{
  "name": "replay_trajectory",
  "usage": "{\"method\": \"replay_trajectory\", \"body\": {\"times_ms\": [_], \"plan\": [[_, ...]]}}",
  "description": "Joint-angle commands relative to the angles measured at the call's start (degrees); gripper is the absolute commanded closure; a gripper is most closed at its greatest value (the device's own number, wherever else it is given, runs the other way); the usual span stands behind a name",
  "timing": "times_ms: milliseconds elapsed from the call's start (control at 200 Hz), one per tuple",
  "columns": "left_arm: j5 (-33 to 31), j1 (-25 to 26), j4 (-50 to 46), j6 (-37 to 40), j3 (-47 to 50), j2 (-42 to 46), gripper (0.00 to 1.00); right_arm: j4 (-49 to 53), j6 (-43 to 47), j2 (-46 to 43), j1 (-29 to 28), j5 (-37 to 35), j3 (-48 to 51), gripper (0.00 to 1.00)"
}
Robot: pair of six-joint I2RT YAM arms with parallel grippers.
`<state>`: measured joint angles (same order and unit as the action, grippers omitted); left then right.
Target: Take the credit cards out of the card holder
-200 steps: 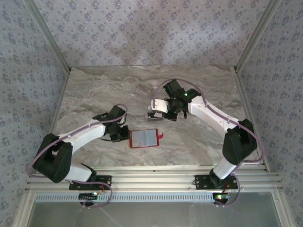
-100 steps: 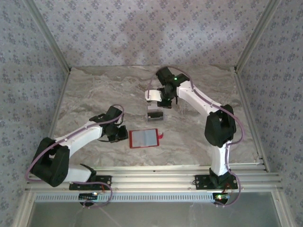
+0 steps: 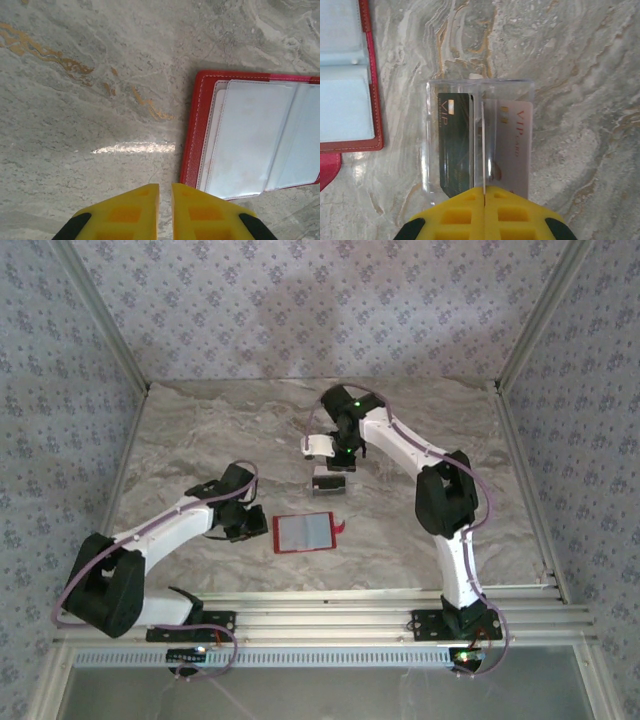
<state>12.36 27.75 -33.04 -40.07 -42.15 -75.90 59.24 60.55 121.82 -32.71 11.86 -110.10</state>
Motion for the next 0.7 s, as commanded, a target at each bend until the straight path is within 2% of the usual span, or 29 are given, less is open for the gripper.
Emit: {"method": "replay_trajectory", "body": {"times_ms": [0,325,430,575,695], "plan": [[-0.51,-0.39,-1.58,0.52,0.63,1.28,0.85,6.5,6.87,1.61,-0.09,1.2,-2.34,1.0],[-0.47,-0.33,-1.7,0.44,0.78,1.63,0.85,9.64,5.95,4.68,0.03,1.9,-4.61,1.0],[-0.51,-0.33,-1.86,0.48,0.76,1.67,0.85,9.55,5.25,5.57,0.01,0.27,-5.71,0.85],[-0.56,-0.46,-1.87,0.45,0.65,1.72,0.85,6.71,4.28,4.05,-0.08,-1.37,-6.02,0.76],[-0.57,-0.5,-1.79,0.44,0.4,1.69,0.85,3.46,3.94,1.5,-0.17,-3.29,-5.15,0.74]]}}
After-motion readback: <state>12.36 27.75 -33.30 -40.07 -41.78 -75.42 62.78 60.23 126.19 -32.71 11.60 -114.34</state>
